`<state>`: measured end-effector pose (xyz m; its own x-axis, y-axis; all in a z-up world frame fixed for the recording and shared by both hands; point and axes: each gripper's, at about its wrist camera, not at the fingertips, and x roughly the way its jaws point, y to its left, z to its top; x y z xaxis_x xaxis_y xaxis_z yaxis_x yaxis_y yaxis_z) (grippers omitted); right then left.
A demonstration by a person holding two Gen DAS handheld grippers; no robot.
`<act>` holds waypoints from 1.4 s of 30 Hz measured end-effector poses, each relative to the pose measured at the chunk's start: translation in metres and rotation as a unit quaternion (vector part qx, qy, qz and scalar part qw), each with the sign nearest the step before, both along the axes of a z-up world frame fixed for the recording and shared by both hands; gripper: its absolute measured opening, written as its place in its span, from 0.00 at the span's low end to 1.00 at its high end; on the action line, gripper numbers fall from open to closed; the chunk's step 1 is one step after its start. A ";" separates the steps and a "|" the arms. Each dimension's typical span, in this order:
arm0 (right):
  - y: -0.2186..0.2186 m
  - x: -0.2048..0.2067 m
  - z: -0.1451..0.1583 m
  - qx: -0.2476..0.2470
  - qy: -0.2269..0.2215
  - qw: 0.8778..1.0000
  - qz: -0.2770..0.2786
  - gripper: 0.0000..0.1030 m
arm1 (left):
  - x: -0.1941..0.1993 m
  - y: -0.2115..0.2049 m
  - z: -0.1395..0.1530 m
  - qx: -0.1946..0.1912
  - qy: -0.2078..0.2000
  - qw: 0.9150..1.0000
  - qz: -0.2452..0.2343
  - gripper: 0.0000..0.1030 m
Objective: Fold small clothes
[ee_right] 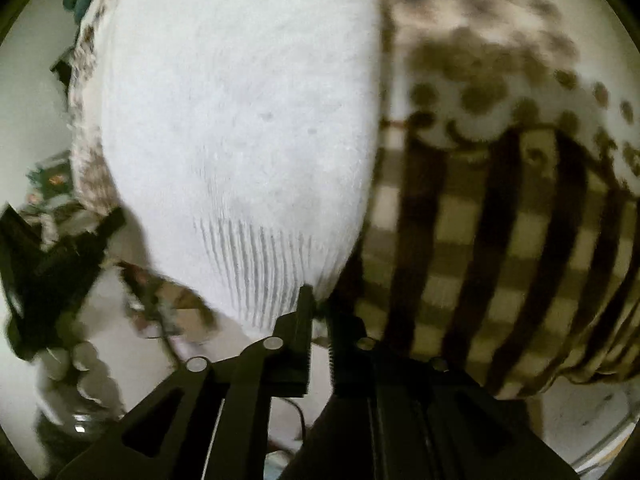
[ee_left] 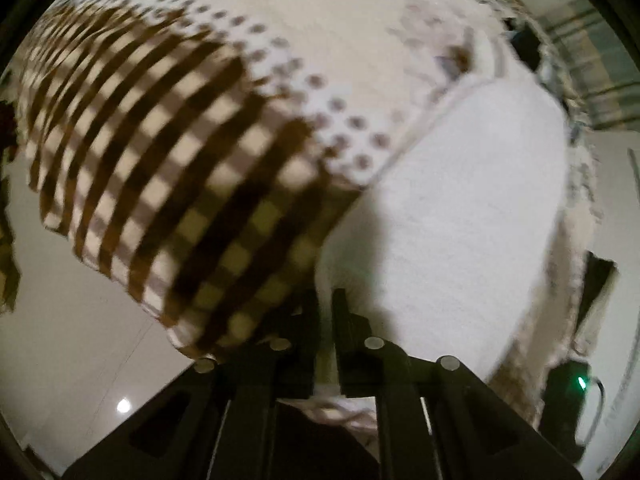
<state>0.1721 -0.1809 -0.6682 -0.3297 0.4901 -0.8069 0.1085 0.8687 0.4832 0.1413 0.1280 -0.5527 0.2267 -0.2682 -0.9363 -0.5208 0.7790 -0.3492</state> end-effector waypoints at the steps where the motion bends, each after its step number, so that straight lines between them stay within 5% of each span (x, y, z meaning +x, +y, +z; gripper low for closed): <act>1: -0.004 0.002 0.002 0.020 0.007 1.000 -0.009 0.36 | 0.000 -0.001 0.006 -0.004 -0.009 1.000 -0.004 0.26; 3: -0.014 0.003 0.007 0.035 0.012 0.999 -0.020 0.68 | -0.001 0.001 0.017 -0.015 -0.031 0.999 -0.009 0.56; 4: -0.020 0.003 0.009 0.037 0.009 0.999 -0.026 0.73 | -0.002 0.003 0.020 -0.016 -0.040 0.999 -0.010 0.61; 12: -0.046 0.005 -0.018 0.078 0.033 0.991 -0.104 0.74 | 0.024 -0.003 -0.040 -0.104 -0.003 0.992 -0.078 0.61; 17: -0.037 -0.003 -0.035 0.097 0.055 0.974 -0.199 0.75 | 0.033 -0.020 -0.040 -0.089 0.000 0.987 -0.131 0.58; 18: -0.036 -0.005 -0.034 0.101 0.055 0.969 -0.217 0.72 | 0.032 -0.021 -0.036 -0.079 -0.003 0.987 -0.138 0.42; 20: -0.030 -0.011 -0.032 0.107 0.055 0.965 -0.234 0.45 | 0.030 -0.021 -0.029 -0.076 0.000 0.986 -0.148 0.11; 21: -0.028 -0.011 -0.031 0.107 0.056 0.965 -0.233 0.24 | 0.029 -0.018 -0.026 -0.097 -0.005 0.985 -0.145 0.11; 22: -0.030 -0.011 -0.029 0.105 0.054 0.965 -0.233 0.18 | 0.028 -0.018 -0.022 -0.095 -0.004 0.985 -0.144 0.11; 28: -0.027 -0.004 0.016 0.109 0.034 0.963 -0.246 0.14 | 0.044 -0.011 0.016 -0.146 -0.027 0.979 -0.140 0.10; 33: -0.029 0.030 0.090 0.142 -0.026 0.957 -0.252 0.14 | 0.095 -0.010 0.063 -0.171 -0.085 0.972 -0.140 0.10; 38: -0.040 0.119 0.138 0.162 -0.091 0.947 -0.260 0.14 | 0.175 -0.004 0.072 -0.193 -0.128 0.967 -0.110 0.11; 42: -0.049 0.205 0.138 0.152 -0.123 0.943 -0.270 0.14 | 0.249 -0.010 0.063 -0.191 -0.162 0.964 -0.094 0.14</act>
